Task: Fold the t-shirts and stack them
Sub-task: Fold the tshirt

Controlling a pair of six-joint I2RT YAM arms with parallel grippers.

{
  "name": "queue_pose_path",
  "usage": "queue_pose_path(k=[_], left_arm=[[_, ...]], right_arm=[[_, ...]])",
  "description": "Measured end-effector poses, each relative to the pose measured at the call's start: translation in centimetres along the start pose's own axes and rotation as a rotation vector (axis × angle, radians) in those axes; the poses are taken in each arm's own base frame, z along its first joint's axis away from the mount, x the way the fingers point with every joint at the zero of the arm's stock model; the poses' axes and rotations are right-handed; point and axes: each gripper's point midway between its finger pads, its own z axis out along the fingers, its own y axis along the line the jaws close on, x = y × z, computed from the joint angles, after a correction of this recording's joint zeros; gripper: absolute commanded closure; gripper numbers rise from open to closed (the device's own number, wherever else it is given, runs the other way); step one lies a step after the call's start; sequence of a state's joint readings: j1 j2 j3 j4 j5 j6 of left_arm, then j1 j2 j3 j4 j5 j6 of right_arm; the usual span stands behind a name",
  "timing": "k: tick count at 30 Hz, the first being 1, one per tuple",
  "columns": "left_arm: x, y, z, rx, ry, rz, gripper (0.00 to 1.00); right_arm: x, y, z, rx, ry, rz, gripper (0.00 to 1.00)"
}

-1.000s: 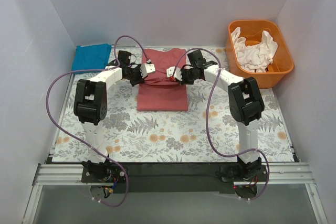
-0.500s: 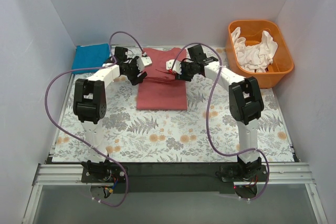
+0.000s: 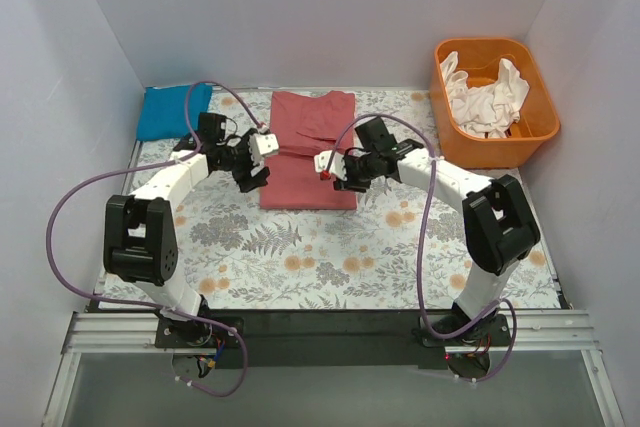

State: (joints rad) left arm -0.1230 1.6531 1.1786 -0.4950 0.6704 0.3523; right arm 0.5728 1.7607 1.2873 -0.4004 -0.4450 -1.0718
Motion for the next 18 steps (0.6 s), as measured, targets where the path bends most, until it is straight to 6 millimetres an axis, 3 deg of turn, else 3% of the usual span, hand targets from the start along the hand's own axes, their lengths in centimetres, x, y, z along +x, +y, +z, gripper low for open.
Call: queue_pose_path(k=[3, 6, 14, 18], left_arm=[[1.6, -3.8, 1.3, 0.096, 0.027, -0.001, 0.27], [3.2, -6.5, 2.0, 0.157, 0.056, -0.011, 0.27], [4.4, -7.5, 3.1, 0.166, 0.081, 0.016, 0.29], [6.1, -8.3, 3.9, 0.179, 0.114, 0.007, 0.31]], right_arm=[[-0.4, 2.7, 1.5, -0.067, 0.004, -0.012, 0.55], [0.1, 3.9, 2.3, -0.104, 0.018, -0.009, 0.55], [3.6, 6.0, 3.7, -0.151, 0.083, 0.015, 0.55], [4.4, 6.4, 4.3, -0.157, 0.095, 0.013, 0.54]])
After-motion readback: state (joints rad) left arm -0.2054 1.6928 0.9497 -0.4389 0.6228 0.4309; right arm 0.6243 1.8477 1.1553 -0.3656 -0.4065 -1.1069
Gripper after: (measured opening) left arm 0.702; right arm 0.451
